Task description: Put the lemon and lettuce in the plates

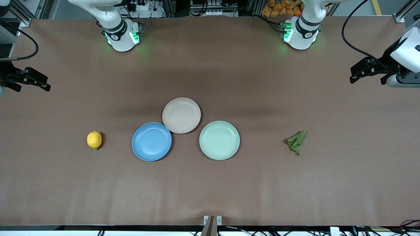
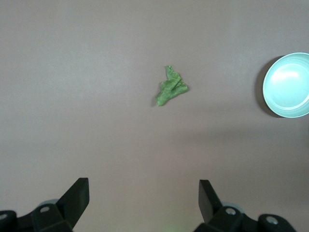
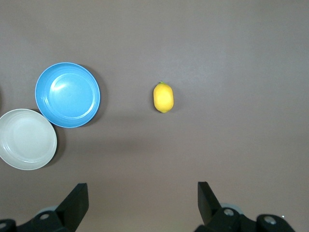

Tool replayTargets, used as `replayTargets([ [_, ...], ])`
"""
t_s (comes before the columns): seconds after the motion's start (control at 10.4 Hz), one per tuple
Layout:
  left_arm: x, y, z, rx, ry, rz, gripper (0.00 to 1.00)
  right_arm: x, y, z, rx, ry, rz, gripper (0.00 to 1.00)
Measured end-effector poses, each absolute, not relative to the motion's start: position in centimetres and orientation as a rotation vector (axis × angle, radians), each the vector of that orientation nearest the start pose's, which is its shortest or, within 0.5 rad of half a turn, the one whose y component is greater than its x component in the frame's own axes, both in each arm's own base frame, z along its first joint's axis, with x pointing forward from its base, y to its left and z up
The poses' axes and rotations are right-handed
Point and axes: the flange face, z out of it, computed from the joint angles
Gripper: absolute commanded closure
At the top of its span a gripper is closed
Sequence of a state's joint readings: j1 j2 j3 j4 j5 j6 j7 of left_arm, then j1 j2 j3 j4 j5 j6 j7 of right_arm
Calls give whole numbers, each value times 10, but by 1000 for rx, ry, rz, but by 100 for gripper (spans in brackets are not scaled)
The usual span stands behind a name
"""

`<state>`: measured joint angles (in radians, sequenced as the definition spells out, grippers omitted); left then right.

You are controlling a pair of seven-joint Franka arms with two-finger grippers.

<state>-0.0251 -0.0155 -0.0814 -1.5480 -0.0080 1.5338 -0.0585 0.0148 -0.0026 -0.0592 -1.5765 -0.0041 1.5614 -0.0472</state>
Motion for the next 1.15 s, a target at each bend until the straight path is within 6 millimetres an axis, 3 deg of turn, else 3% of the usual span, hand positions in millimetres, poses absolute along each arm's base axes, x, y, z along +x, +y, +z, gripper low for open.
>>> replayTargets([
  [0.86,546,-59,642,-3147,76,-42,0,555,-25,617,-3145,-4,34,0],
  [1.15,557,-63,625,-3126,90,-8,0,555,-29,615,-3145,8,40,0],
])
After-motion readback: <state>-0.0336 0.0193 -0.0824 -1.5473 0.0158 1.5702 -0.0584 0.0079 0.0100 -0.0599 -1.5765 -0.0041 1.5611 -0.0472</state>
